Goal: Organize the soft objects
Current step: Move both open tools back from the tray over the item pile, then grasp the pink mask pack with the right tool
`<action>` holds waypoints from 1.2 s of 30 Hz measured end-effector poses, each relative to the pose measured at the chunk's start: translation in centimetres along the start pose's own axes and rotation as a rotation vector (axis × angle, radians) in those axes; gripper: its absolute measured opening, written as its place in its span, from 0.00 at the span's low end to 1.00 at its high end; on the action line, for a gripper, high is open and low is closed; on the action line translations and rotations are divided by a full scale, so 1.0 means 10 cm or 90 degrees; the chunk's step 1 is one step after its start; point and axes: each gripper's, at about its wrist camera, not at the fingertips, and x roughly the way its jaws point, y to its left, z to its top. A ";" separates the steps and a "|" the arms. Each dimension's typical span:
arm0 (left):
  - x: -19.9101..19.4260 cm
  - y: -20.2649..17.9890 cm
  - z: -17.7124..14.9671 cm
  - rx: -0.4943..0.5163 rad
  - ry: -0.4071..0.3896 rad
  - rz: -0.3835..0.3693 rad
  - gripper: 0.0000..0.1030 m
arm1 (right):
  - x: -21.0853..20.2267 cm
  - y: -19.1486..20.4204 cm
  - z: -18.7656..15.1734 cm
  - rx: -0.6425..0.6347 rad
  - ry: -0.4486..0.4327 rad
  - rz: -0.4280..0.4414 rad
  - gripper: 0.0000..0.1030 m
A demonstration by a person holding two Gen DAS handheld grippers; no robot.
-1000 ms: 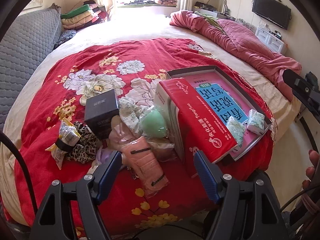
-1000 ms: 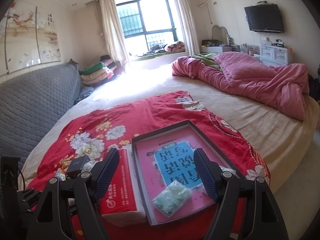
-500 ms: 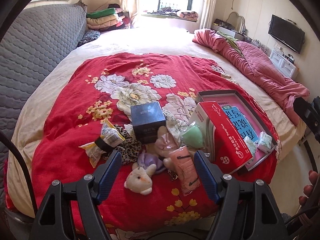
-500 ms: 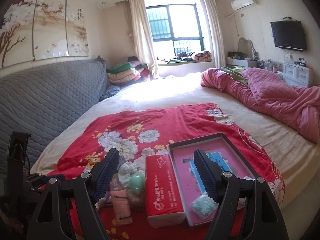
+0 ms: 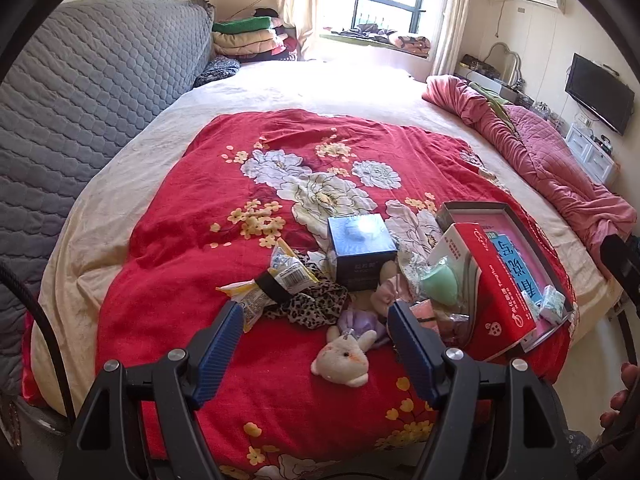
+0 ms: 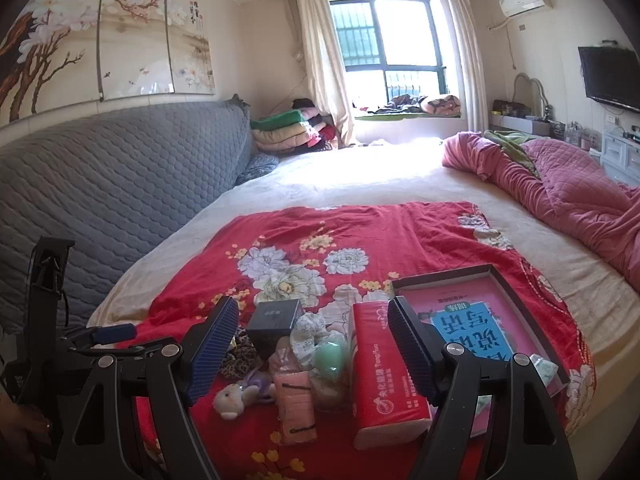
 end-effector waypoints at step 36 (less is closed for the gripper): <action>0.61 0.79 -0.32 -0.076 0.072 0.013 0.72 | 1.04 0.49 -1.07 -0.076 0.218 0.015 0.76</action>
